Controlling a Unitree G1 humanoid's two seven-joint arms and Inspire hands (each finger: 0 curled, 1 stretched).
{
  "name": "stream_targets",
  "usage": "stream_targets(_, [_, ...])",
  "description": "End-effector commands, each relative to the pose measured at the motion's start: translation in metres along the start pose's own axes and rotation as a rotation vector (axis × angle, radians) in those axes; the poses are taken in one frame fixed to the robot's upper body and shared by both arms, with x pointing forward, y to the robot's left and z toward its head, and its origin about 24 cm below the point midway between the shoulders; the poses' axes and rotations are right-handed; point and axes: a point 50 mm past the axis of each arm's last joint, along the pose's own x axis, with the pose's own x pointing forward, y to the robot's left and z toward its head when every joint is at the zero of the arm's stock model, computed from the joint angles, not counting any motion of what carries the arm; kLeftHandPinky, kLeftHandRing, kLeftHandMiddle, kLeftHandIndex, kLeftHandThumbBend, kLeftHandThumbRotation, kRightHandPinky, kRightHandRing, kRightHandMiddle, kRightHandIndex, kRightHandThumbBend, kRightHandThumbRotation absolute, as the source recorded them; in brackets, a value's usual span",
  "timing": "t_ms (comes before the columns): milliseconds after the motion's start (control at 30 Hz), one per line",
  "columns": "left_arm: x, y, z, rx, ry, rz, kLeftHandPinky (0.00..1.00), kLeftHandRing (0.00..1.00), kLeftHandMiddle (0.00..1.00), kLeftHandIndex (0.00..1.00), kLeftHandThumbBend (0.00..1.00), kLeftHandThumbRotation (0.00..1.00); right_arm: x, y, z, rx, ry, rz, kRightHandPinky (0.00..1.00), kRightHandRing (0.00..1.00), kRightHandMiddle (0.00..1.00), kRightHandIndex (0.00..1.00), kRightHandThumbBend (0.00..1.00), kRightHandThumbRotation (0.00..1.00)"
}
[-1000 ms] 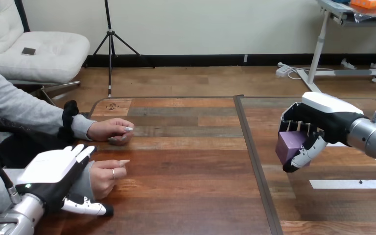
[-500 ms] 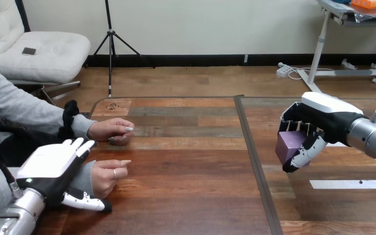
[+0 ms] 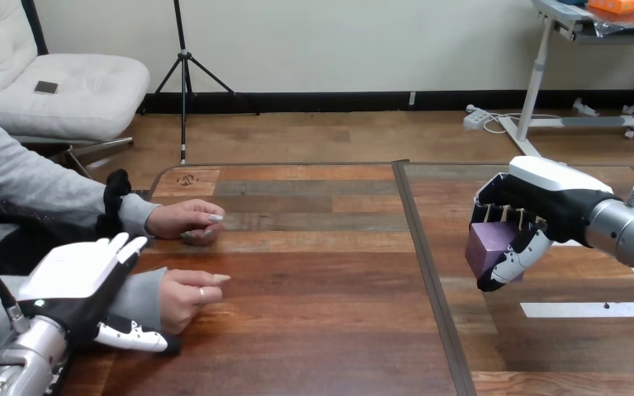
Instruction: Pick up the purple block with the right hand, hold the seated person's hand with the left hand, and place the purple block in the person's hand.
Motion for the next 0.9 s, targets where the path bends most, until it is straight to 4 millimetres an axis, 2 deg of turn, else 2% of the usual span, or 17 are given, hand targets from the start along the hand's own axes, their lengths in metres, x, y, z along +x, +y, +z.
stream_targets(0, [0.0061, 0.0167, -0.0089, 0.062, 0.026, 0.035, 0.86, 0.95, 0.98, 0.95, 1.0, 0.52, 0.0021, -0.0198, 0.0106, 0.004, -0.048, -0.074, 0.34, 0.39, 0.44, 0.44, 0.79, 0.0])
stream_targets(433, [0.0064, 0.0164, -0.0127, 0.061, 0.047, 0.02, 0.86, 0.95, 0.98, 0.94, 1.0, 0.55, 0.0014, -0.0197, 0.0098, 0.002, -0.049, -0.076, 0.33, 0.38, 0.44, 0.44, 0.8, 0.0])
stream_targets(867, [0.0056, 0.0152, -0.0163, 0.048, 0.052, 0.012, 0.86, 0.94, 0.98, 0.94, 0.98, 0.51, 0.0009, -0.0196, 0.0097, -0.003, -0.051, -0.077, 0.35, 0.4, 0.45, 0.44, 0.8, 0.0])
